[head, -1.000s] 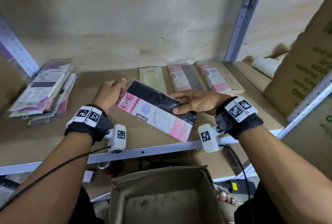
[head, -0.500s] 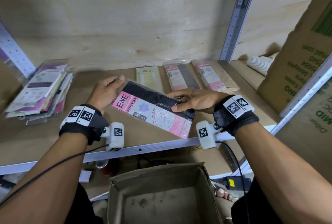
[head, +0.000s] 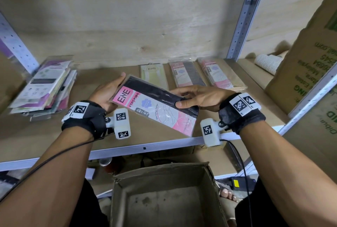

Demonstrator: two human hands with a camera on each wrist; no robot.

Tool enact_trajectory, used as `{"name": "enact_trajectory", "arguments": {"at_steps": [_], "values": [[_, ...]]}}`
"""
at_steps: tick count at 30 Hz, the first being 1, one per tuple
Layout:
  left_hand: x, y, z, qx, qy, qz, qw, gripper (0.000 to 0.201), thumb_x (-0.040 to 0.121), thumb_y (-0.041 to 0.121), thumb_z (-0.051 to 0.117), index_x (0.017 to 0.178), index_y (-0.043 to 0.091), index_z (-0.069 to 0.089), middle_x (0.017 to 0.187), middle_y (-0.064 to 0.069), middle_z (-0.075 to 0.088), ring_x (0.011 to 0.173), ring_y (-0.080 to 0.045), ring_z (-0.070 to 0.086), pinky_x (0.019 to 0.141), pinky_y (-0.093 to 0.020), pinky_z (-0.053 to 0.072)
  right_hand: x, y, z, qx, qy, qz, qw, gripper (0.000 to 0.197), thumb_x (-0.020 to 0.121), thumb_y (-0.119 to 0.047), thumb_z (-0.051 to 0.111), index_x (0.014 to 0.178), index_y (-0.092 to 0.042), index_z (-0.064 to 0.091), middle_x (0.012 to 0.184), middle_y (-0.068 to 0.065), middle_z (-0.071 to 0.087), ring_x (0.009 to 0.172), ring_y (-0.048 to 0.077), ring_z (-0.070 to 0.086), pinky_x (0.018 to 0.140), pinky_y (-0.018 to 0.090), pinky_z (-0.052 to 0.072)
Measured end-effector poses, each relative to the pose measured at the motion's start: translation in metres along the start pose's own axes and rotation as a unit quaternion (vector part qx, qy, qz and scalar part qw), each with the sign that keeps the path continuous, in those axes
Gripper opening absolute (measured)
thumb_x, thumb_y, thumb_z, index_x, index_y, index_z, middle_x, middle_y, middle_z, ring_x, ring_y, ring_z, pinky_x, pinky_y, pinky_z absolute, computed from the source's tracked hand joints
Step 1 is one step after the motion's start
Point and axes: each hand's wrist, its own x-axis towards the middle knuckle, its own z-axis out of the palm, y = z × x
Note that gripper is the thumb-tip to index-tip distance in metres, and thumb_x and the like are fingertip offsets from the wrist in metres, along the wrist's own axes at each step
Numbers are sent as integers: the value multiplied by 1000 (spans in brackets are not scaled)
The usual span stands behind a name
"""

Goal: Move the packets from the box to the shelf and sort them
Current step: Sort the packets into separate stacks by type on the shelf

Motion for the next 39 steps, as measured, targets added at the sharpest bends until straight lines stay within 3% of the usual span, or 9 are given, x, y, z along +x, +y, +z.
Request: {"name": "enact_trajectory", "arguments": {"at_steps": [2, 6, 8, 14, 19, 25, 28, 30, 39], "values": [[3, -5, 2, -32, 34, -11, 999, 44, 89, 57, 62, 83, 14, 67, 62, -3, 69, 52, -17, 66, 53, -27, 52, 1, 1, -3, 5, 1, 9, 1000, 58, 83, -30, 69, 139, -22, 55, 132, 4, 64, 120, 32, 62, 105, 47, 49], [12, -13, 1, -82, 95, -11, 992, 46, 98, 56, 49, 80, 15, 62, 58, 0, 57, 37, -8, 41, 33, -18, 28, 2, 7, -9, 73, 44, 25, 996, 29, 95, -12, 61, 118, -30, 64, 111, -1, 74, 99, 18, 72, 86, 32, 59], [14, -12, 4, -91, 89, -17, 992, 53, 99, 59, 42, 84, 14, 64, 64, -2, 60, 38, -6, 46, 35, -16, 33, 4, 8, -10, 150, 90, 30, 984, 30, 97, -6, 57, 121, -22, 65, 117, 8, 72, 105, 22, 69, 94, 39, 54], [-4, 2, 43, -29, -96, -40, 994, 59, 86, 66, 59, 107, 13, 69, 92, -8, 78, 76, -21, 75, 63, -27, 61, 16, -3, -1, 284, 181, -5, 942, 37, 96, -1, 58, 133, -6, 55, 128, 18, 64, 110, 28, 63, 89, 40, 54], [-12, 4, 64, -7, -192, 34, 981, 47, 81, 27, 78, 125, 15, 66, 113, -6, 76, 96, -20, 75, 75, -26, 61, 30, -8, 9, 317, 249, -13, 915, 33, 90, 1, 66, 120, -7, 56, 128, 27, 62, 102, 33, 63, 99, 53, 48], [-3, 2, 77, -4, -128, 80, 989, 35, 86, 8, 75, 120, 4, 67, 110, -16, 75, 83, -16, 75, 65, -23, 57, 36, -2, 5, 267, 264, 11, 927, 42, 88, 10, 58, 128, -1, 54, 124, 25, 66, 113, 40, 64, 101, 49, 49], [3, 8, 85, 4, -128, 95, 987, 35, 91, 5, 69, 126, 3, 64, 110, -15, 74, 83, -14, 75, 67, -22, 58, 33, -1, -5, 236, 276, -12, 932, 36, 84, 15, 55, 110, -9, 63, 104, 19, 73, 91, 32, 70, 80, 40, 58], [9, 14, 93, -8, -116, 100, 988, 35, 91, 1, 67, 126, 2, 62, 110, -15, 73, 81, -13, 76, 69, -22, 59, 34, 0, -15, 179, 332, -6, 926, 41, 84, 9, 65, 122, -4, 61, 103, 16, 72, 86, 28, 71, 69, 33, 57], [42, 23, 142, 46, 18, 135, 990, 47, 76, 7, 84, 119, -1, 67, 109, -15, 74, 92, -26, 74, 80, -39, 62, 43, 12, -54, 17, 452, 89, 887, 47, 79, -11, 80, 123, -6, 64, 115, 12, 70, 102, 26, 68, 92, 42, 57]]}}
